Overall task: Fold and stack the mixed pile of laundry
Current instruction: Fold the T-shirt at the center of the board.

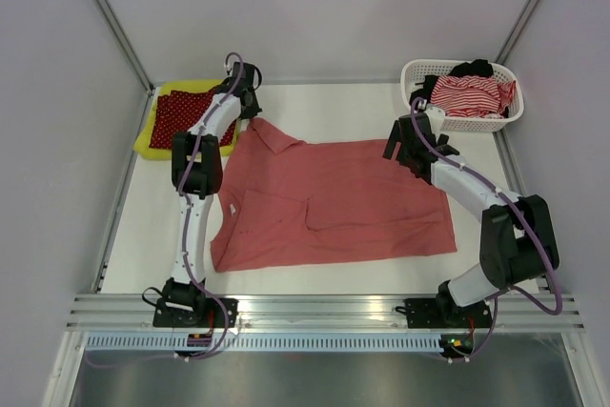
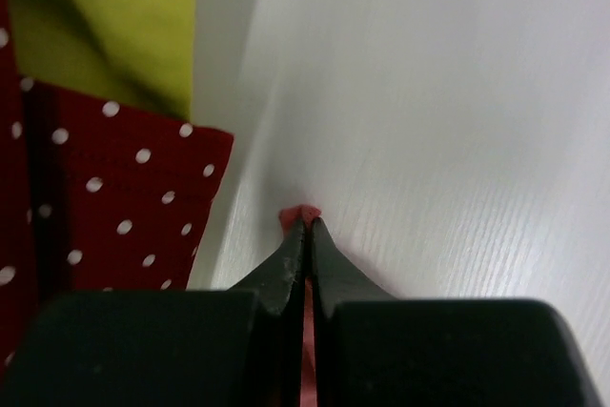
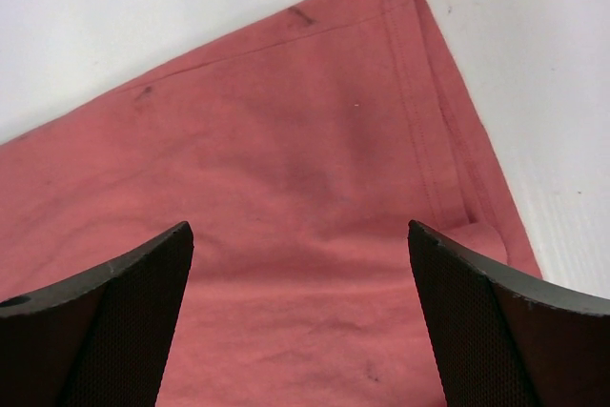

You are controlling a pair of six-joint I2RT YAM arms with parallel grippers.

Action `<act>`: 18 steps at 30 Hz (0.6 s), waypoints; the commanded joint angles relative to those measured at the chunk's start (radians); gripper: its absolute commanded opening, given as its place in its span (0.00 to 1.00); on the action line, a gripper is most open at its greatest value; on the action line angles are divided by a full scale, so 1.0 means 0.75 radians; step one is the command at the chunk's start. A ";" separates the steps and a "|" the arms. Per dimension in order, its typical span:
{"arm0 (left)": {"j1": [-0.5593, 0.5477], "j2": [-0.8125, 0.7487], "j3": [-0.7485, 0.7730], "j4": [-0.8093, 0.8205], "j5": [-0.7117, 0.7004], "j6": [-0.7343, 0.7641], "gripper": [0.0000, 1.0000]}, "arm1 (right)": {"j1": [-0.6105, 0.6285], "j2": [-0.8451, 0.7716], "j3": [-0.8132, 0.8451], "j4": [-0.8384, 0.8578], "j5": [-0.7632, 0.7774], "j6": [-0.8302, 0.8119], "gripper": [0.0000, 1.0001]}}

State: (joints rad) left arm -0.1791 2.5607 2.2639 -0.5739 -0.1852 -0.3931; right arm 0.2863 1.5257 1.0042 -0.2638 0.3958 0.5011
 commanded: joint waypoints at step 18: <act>0.000 -0.753 -0.650 0.084 0.134 -0.141 0.02 | -0.138 0.469 0.432 0.106 0.301 -0.013 0.97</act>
State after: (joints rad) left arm -0.1802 2.0903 1.8355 -0.5262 -0.1226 -0.4477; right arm 0.1944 1.8332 1.2579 -0.2329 0.5591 0.5018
